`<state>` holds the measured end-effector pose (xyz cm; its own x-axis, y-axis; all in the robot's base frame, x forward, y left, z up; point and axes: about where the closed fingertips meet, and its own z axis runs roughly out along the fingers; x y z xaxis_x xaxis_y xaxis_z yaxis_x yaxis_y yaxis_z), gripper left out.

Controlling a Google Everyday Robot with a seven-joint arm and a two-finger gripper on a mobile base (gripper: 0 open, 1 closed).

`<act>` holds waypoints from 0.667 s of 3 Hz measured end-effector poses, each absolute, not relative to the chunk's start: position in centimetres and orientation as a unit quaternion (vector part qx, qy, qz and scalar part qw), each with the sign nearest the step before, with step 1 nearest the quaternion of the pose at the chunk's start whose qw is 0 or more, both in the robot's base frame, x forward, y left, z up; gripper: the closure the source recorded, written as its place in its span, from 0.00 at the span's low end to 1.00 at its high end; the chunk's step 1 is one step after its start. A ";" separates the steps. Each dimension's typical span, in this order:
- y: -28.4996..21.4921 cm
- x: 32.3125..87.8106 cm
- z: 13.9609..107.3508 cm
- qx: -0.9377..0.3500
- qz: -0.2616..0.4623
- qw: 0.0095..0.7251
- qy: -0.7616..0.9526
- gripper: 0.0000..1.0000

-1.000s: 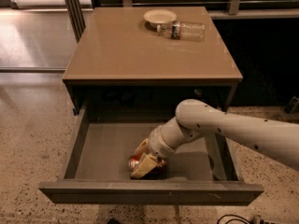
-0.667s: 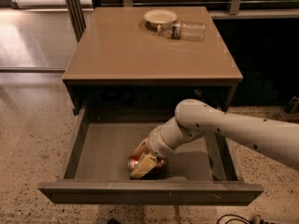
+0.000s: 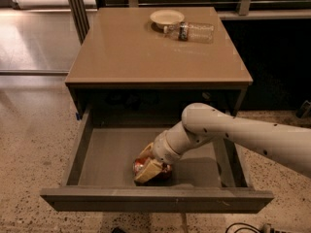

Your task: Place coke can into top drawer

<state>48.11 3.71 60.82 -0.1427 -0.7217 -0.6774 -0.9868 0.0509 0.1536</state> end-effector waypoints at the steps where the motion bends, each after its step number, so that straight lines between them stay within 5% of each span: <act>1: 3.7 48.1 60.8 -0.618 0.305 0.217 0.692 0.04; 2: 3.7 48.1 60.8 -0.618 0.305 0.217 0.691 0.00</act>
Offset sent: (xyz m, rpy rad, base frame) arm 0.0000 0.0000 0.0000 0.0000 0.0000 0.0000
